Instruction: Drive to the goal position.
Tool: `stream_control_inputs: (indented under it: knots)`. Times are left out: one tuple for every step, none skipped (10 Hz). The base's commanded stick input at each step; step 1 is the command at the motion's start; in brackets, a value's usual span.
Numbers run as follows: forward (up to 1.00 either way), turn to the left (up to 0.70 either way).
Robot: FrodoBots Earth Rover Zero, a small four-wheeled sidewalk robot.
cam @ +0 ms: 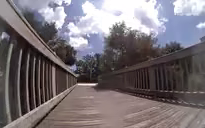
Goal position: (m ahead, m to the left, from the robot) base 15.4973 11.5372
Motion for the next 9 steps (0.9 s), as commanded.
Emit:
stream_control_inputs:
  knots:
    - [0.70, 0.00]
    - [0.70, 0.00]
    - [0.70, 0.00]
    - [0.70, 0.00]
    - [0.70, 0.00]
    - [0.70, 0.00]
    - [0.70, 0.00]
    - [0.70, 0.00]
    - [0.70, 0.00]
